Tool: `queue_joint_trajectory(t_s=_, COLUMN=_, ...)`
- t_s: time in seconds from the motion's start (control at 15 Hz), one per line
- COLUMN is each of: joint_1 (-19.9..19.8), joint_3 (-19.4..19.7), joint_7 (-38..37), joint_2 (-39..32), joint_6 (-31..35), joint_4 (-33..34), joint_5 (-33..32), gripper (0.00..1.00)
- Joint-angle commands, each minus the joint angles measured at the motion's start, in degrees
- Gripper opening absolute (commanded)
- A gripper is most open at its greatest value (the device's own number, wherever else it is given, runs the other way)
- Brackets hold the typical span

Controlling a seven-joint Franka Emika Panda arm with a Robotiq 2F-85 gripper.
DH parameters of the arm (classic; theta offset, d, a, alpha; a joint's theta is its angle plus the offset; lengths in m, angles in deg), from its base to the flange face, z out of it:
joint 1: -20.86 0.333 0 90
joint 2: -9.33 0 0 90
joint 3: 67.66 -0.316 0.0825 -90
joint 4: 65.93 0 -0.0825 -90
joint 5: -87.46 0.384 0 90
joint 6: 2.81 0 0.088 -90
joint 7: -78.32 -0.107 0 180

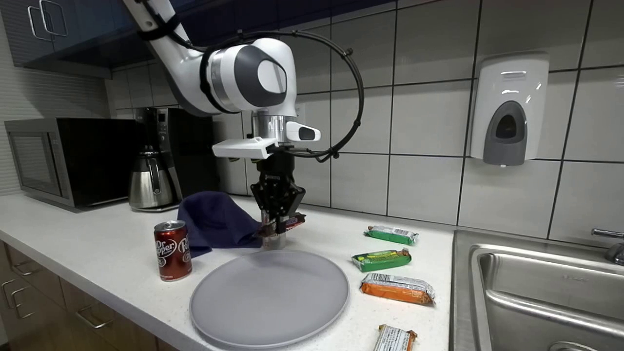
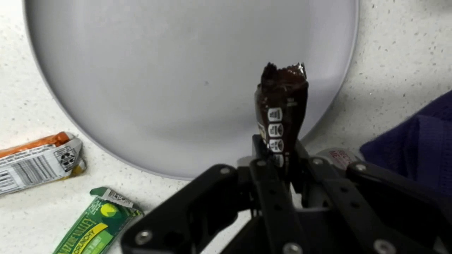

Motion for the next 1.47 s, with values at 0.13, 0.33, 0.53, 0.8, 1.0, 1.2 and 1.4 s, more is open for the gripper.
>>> queue_joint_trajectory(t_s=0.13, joint_1=0.33, joint_3=-1.19, joint_7=0.96, joint_2=3.92, joint_6=1.84, joint_4=-5.67, joint_5=-1.50, gripper=0.04)
queue_joint_trajectory(t_s=0.33, joint_1=0.61, joint_3=-1.76, joint_7=1.43, joint_2=4.68, joint_6=2.51, joint_4=-7.69, joint_5=-1.74, gripper=0.04)
queue_joint_trajectory(t_s=0.53, joint_1=0.98, joint_3=-2.05, joint_7=1.20, joint_2=5.13, joint_6=3.18, joint_4=-9.47, joint_5=-2.61, gripper=0.04)
queue_joint_trajectory(t_s=0.8, joint_1=1.32, joint_3=-2.38, joint_7=0.42, joint_2=5.81, joint_6=4.34, joint_4=-12.11, joint_5=-4.78, gripper=0.04)
queue_joint_trajectory(t_s=1.0, joint_1=1.46, joint_3=-2.56, joint_7=0.04, joint_2=5.80, joint_6=6.18, joint_4=-13.67, joint_5=-4.42, gripper=0.04)
queue_joint_trajectory(t_s=1.2, joint_1=1.51, joint_3=-2.63, joint_7=-0.05, joint_2=6.37, joint_6=7.28, joint_4=-14.87, joint_5=-4.08, gripper=0.28)
queue_joint_trajectory(t_s=1.4, joint_1=1.46, joint_3=-2.58, joint_7=-0.08, joint_2=7.07, joint_6=7.21, joint_4=-15.23, joint_5=-4.30, gripper=0.56)
